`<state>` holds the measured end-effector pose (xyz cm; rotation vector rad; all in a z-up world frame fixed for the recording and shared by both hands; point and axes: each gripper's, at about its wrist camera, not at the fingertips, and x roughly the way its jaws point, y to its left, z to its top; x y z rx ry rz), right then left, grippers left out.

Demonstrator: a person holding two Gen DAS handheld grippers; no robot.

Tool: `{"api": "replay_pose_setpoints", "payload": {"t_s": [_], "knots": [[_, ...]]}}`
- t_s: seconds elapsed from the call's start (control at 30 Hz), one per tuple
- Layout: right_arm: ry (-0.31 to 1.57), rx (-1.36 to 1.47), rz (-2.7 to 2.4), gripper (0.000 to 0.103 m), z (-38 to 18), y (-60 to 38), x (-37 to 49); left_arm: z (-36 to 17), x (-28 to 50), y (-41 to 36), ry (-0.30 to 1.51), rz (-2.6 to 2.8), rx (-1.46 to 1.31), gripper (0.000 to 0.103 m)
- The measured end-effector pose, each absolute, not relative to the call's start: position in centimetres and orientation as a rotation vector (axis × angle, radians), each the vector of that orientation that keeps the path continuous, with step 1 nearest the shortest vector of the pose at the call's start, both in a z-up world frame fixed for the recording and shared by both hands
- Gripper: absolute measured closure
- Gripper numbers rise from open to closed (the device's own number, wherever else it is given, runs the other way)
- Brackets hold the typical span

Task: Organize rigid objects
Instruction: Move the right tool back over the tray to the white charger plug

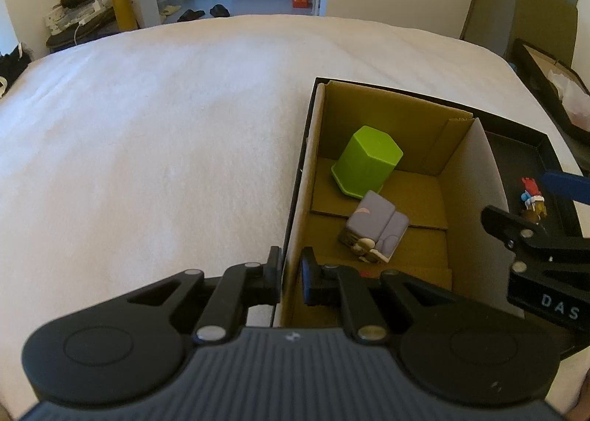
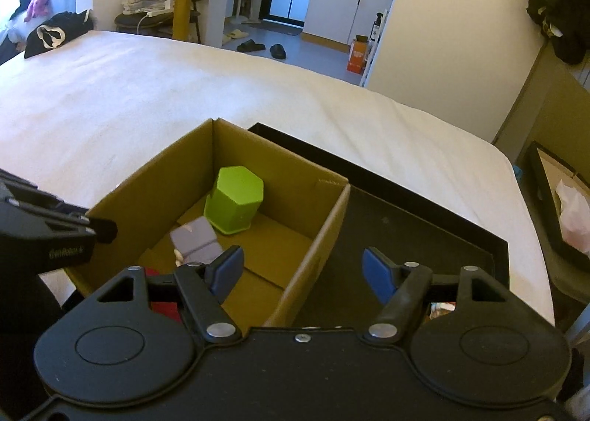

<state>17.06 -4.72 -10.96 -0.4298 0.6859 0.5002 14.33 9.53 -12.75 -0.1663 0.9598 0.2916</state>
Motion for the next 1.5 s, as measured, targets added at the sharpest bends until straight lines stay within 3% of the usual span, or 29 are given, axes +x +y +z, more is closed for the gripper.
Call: {"api": "replay_pose_setpoints", "payload": {"t_s": [0.63,0.87,1.5], "knots": [[0.746,-0.272,0.421,0.027,-12.1,-11.1,17.4,-12.3,15.1,7.7,1.006,0.338,-0.018,0.088],[0.769,-0.223,0.397,0.027,-12.9,-13.7,17.7,-12.1,15.3,7.3,1.014,0.361,0.010,0.061],[0.834,0.007,0.322,0.027,-16.9,-20.2,19.3,-11.3,15.9,6.6,1.030,0.467,0.089,0.035]]}}
